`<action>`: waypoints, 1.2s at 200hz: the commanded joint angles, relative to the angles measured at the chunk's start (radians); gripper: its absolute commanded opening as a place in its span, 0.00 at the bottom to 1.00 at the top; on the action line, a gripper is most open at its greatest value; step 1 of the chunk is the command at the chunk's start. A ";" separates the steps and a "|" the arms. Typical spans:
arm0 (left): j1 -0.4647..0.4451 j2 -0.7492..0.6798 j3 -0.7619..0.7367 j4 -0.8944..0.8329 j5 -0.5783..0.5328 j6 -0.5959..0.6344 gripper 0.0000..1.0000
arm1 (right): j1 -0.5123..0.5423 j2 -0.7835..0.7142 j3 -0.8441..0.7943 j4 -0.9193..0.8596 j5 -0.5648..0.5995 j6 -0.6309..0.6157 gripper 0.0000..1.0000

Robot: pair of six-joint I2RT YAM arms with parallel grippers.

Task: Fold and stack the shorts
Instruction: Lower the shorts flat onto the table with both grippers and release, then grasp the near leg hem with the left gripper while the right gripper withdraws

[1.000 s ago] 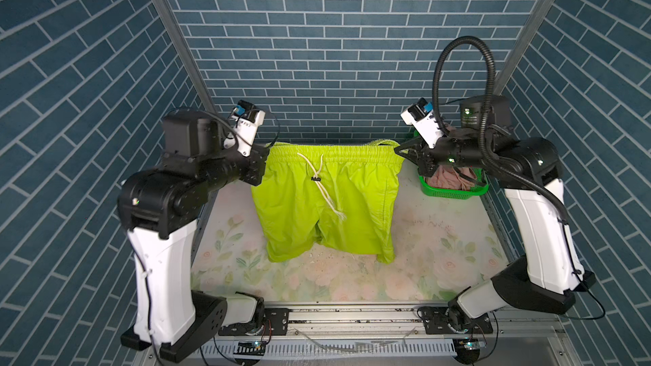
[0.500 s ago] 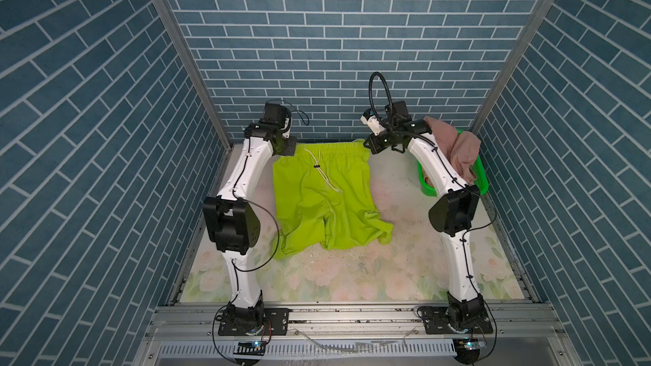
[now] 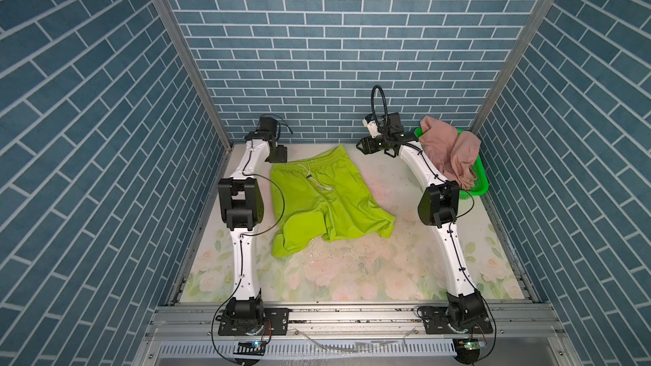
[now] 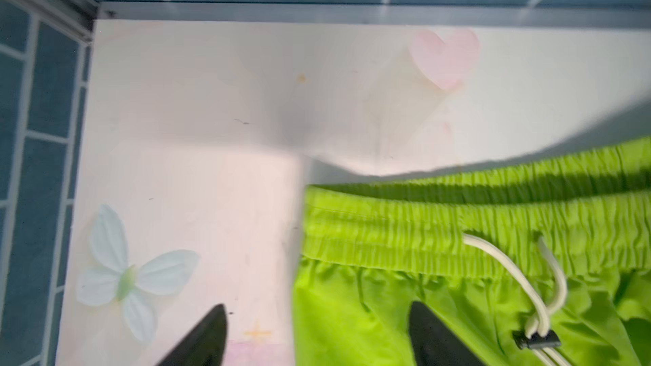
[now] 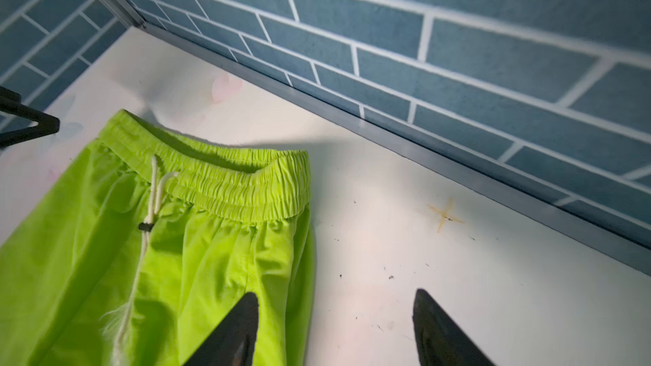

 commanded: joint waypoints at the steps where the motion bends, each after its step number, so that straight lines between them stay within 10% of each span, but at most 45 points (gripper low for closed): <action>1: 0.052 -0.082 0.079 -0.088 0.074 -0.059 1.00 | 0.003 -0.247 -0.142 -0.147 -0.077 0.043 0.70; 45: -0.001 -0.385 -0.243 -0.095 0.283 -0.073 1.00 | 0.039 -0.816 -1.034 -0.022 0.026 0.156 0.70; 89: -0.200 -0.748 -0.788 -0.059 0.266 -0.140 1.00 | 0.165 -1.105 -1.470 -0.025 0.193 0.290 0.71; 168: -0.501 -0.995 -1.168 -0.076 0.193 -0.270 1.00 | 0.185 -1.046 -1.673 0.147 0.276 0.350 0.65; 212: -0.526 -0.947 -1.272 0.005 0.238 -0.274 0.98 | 0.121 -0.931 -1.619 0.240 0.223 0.320 0.00; 240: -0.531 -0.891 -1.289 0.062 0.262 -0.273 0.62 | 0.087 -0.857 -1.514 0.239 0.201 0.271 0.00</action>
